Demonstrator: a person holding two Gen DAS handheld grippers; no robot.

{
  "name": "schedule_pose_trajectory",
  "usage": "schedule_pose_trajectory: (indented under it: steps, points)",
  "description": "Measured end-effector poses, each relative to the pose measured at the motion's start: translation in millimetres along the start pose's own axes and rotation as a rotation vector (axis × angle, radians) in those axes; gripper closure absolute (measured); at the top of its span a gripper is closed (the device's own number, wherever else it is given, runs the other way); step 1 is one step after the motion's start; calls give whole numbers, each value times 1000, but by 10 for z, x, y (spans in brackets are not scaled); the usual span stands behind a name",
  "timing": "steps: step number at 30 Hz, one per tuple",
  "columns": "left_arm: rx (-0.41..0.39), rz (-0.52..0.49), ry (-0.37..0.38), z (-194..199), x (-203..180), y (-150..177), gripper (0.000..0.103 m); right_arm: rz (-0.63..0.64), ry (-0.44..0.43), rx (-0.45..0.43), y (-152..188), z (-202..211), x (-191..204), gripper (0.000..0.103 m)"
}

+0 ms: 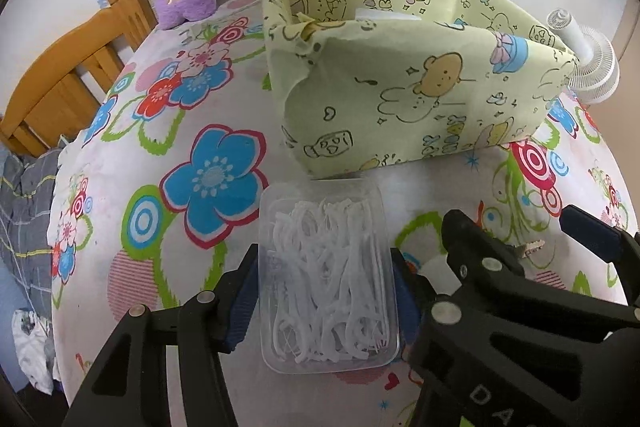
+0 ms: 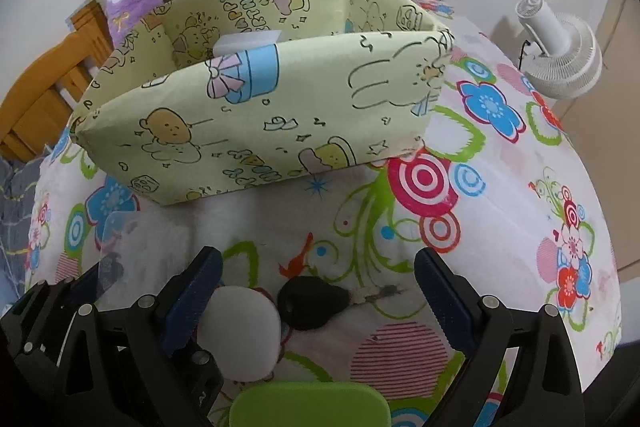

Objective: Organize rigid objects
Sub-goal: 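Close the left tool on the floss-pick box while the right tool grasps the black key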

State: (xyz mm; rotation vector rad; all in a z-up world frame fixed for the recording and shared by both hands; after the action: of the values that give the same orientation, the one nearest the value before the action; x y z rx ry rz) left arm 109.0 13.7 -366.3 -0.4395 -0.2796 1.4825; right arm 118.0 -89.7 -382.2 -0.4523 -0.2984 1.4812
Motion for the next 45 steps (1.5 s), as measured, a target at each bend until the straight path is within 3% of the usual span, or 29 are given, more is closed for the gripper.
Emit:
schedule_pose_trajectory:
  steps: [8, 17, 31, 33, 35, 40, 45]
  points:
    - [3, 34, -15, 76, 2, 151, 41, -21, 16, 11, 126, 22, -113, 19]
    - [7, 55, -25, 128, -6, 228, 41, -35, 36, 30, 216, 8, -251, 26]
    - [15, 40, -79, 86, 61, 234, 41, 24, 14, 43, 205, -115, -96, 27]
    - [7, 33, -87, 85, 50, 202, 41, 20, 20, 41, 194, -127, -87, 31]
    - [2, 15, -109, 82, 36, 182, 41, 24, 43, 31, 171, -132, -81, 43]
    - [11, 36, -101, 81, 57, 192, 41, 35, 30, 27, 157, -109, -59, 62]
    - [10, 30, -95, 74, 30, 193, 41, 38, 15, 19, 157, -93, -61, 63]
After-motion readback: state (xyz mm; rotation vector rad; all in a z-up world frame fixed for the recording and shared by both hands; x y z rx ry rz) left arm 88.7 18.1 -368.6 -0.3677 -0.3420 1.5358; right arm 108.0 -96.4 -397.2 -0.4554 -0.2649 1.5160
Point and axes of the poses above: each gripper's, at about its wrist camera, not at the fingertips, and z roughly against the way its jaws point, x to its left, y to its underside, the point moved 7 cm from there along -z, roughly the way its jaws point, and after that the axes turned 8 degrees about y, right-handed, at the moved point
